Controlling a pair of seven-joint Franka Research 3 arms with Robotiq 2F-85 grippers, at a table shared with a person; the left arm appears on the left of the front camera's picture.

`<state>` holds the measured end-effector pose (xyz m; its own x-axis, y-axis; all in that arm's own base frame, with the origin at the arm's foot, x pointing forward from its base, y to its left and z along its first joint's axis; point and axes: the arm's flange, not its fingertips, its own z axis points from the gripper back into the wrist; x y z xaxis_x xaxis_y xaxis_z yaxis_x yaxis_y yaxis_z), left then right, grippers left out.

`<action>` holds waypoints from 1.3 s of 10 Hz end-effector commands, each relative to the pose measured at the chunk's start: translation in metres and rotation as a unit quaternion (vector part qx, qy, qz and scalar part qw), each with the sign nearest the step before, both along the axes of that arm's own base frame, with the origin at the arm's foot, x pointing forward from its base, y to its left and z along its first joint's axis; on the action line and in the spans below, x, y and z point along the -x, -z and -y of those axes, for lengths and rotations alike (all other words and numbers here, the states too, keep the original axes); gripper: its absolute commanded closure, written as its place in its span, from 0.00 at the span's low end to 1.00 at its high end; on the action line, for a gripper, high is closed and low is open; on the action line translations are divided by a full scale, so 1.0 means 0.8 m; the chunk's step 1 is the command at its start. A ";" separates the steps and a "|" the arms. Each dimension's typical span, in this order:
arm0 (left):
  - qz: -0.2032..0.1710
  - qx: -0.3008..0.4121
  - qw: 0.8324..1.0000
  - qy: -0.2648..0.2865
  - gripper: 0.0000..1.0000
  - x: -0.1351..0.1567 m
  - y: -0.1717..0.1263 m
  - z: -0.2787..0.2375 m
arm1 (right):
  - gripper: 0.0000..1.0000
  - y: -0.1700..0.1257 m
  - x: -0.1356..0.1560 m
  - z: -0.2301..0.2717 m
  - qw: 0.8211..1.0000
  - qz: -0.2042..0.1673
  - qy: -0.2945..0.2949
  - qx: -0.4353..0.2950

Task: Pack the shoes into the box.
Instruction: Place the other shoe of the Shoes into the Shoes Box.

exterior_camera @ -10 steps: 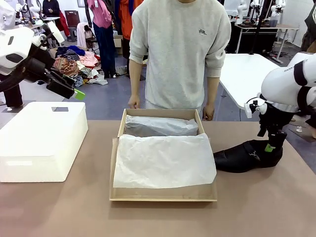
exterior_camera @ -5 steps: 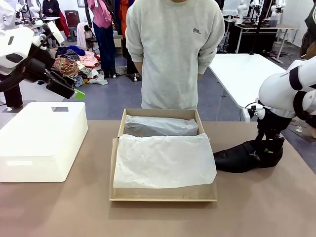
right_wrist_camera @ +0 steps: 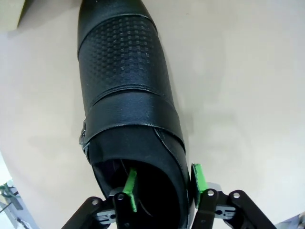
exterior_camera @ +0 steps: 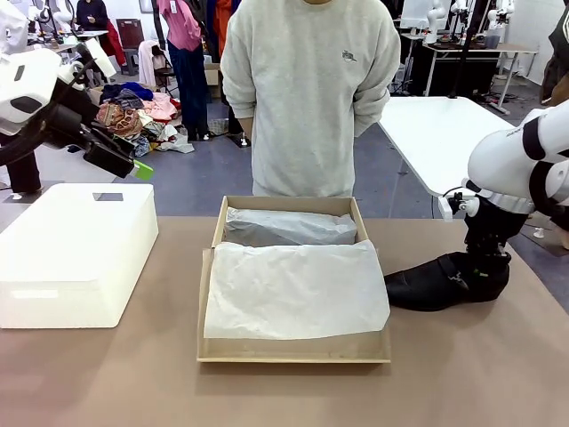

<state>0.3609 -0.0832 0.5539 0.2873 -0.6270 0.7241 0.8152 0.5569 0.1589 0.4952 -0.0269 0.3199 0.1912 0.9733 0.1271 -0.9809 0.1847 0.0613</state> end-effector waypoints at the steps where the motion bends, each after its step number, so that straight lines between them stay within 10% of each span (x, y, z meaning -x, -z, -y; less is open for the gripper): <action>1: 0.002 0.006 1.000 0.008 0.00 0.000 0.002 -0.002 | 1.00 -0.004 -0.007 0.007 1.000 -0.006 0.005 -0.014; 9: 0.002 0.006 1.000 0.008 0.00 0.000 0.002 -0.002 | 1.00 -0.022 -0.030 0.026 0.998 -0.032 0.052 -0.009; 13: 0.002 0.006 1.000 0.008 0.00 0.000 0.002 -0.002 | 1.00 -0.118 -0.072 0.033 0.989 -0.021 0.144 0.021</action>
<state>0.3609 -0.0832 0.5539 0.2873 -0.6270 0.7241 0.8152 0.5570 0.1589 0.5437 -0.0557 0.3967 0.4039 0.9089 0.1040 -0.9144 0.3976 0.0766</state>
